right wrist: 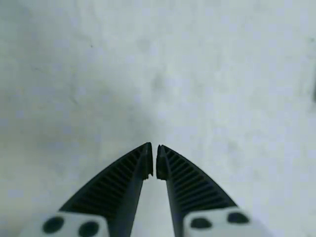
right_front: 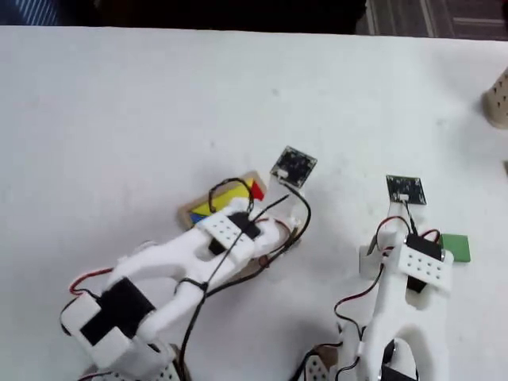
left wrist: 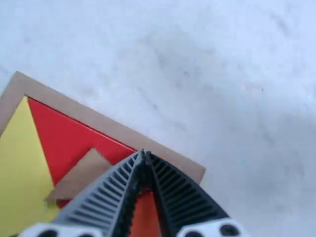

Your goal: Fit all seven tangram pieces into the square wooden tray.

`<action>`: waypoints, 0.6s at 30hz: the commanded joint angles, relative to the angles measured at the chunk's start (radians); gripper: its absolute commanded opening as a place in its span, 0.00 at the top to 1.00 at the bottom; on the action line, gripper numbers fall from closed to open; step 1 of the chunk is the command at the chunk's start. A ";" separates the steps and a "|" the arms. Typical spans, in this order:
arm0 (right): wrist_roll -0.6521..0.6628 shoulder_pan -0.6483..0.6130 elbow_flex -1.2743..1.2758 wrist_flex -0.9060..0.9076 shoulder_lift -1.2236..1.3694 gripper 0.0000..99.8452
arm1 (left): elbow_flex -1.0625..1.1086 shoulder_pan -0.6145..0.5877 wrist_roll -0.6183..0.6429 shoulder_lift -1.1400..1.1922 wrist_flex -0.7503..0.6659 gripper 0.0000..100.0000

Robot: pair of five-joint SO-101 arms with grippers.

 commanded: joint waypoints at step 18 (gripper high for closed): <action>0.011 -0.001 -0.008 -0.012 -0.031 0.98 | -0.074 -0.182 0.009 -0.117 0.046 0.98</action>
